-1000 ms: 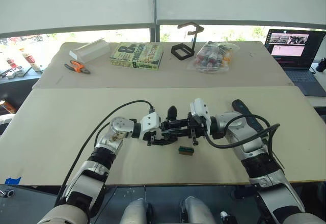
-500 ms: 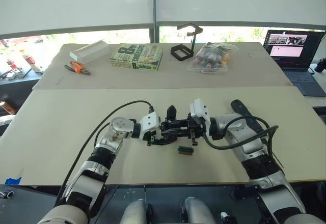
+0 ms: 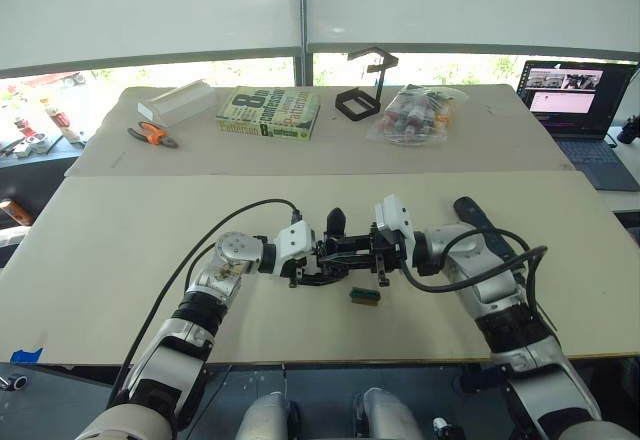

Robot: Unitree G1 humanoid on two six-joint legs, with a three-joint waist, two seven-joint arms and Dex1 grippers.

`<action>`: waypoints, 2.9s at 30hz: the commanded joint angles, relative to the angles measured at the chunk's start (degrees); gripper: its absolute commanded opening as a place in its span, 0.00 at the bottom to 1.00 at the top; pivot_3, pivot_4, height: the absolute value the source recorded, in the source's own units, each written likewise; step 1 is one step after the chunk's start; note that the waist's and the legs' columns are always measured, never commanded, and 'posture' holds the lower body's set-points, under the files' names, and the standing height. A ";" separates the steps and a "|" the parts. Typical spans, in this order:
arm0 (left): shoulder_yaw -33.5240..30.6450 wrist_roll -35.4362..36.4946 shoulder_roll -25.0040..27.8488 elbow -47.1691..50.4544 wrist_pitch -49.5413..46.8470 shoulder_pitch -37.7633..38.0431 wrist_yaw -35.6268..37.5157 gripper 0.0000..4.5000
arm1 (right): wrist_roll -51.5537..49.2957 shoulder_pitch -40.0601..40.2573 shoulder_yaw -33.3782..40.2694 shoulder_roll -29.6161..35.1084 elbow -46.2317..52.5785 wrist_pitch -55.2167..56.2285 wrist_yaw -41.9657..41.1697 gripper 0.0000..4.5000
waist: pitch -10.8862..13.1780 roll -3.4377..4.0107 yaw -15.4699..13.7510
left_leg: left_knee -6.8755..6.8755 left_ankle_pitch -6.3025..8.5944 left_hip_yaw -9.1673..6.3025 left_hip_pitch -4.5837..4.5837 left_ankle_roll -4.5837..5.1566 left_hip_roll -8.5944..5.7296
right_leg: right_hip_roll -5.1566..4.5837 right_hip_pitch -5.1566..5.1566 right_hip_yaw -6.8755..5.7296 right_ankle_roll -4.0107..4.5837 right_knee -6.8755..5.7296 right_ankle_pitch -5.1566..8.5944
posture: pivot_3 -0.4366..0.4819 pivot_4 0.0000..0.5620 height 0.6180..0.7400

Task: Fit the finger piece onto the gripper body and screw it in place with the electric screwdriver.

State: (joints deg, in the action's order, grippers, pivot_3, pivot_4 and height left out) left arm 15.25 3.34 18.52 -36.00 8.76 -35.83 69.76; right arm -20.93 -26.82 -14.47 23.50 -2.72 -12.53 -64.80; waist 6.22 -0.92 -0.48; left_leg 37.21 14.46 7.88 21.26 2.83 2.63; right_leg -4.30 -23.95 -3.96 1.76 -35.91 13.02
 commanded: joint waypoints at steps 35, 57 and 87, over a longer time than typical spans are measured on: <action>-0.11 1.48 -1.11 3.76 0.31 -0.78 0.71 0.52 | 6.56 -1.54 -4.90 3.61 -11.46 -5.13 -1.30 0.09 | -0.22 -0.08 -0.04 | -0.03 0.03 0.02 -0.04 0.03 0.01 | -0.05 0.02 0.03 0.00 0.08 0.01 | 0.48 0.27 1.00; -0.01 1.25 -1.20 3.69 0.33 -0.61 0.96 0.52 | 0.02 0.40 1.44 3.13 -2.55 1.10 -3.08 0.32 | -0.18 -0.14 -0.20 | -0.04 0.03 0.01 0.10 0.04 0.01 | -0.05 -0.09 0.02 0.00 0.12 0.02 | 0.48 0.27 1.00; -3.02 2.76 9.38 14.60 -6.08 7.12 1.57 1.00 | -0.89 -0.62 16.79 31.55 12.42 -22.87 2.49 0.97 | 0.03 -0.19 0.39 | -0.23 0.03 -0.05 0.22 0.04 0.14 | -0.06 -0.25 0.08 -0.30 0.29 0.25 | 0.48 0.27 1.00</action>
State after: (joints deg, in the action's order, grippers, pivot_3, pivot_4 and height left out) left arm 14.56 4.08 24.92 -25.62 4.82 -29.57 69.29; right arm -21.60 -24.89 0.78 52.66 8.94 -30.63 -63.28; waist 6.26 -1.11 -0.09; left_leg 36.96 14.49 7.86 21.49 2.87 2.80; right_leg -4.34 -24.26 -3.86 1.51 -35.65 13.29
